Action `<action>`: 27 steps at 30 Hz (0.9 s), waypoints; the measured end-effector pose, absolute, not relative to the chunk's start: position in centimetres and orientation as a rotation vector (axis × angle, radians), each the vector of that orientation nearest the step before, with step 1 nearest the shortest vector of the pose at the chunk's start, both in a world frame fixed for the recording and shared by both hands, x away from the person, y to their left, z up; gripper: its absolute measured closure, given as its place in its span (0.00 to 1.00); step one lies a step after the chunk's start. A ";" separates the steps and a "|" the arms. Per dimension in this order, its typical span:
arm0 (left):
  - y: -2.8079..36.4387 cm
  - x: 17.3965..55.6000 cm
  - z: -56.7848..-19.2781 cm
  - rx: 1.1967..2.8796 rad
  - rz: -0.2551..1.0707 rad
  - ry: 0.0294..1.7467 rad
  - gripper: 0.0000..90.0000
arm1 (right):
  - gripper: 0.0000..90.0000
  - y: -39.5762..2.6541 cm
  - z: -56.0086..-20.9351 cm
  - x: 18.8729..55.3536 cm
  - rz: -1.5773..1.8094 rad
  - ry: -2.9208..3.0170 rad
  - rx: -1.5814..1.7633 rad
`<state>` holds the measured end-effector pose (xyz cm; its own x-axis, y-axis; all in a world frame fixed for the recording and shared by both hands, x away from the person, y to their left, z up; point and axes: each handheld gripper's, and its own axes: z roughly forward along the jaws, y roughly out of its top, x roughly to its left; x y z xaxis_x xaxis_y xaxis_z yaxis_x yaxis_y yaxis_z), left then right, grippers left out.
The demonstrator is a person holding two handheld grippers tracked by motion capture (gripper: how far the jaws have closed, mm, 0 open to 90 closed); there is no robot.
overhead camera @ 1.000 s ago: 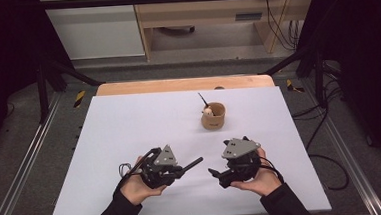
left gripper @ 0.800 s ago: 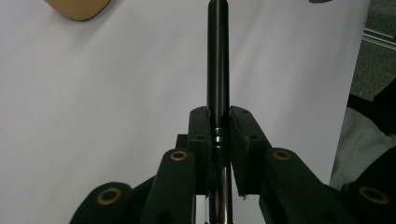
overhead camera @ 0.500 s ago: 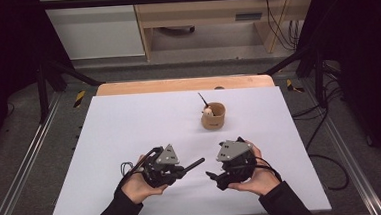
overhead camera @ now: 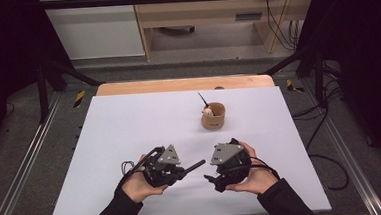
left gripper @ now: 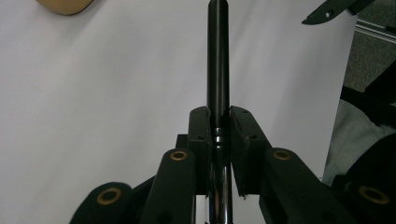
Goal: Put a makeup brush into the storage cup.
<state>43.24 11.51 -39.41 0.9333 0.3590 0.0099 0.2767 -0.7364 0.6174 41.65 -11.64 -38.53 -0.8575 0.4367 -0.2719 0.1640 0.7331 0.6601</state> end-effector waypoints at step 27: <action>10.6 42.8 -38.8 2.468 0.135 0.400 0.88 | 0.26 -10.0 -38.6 41.2 0.797 2.559 0.245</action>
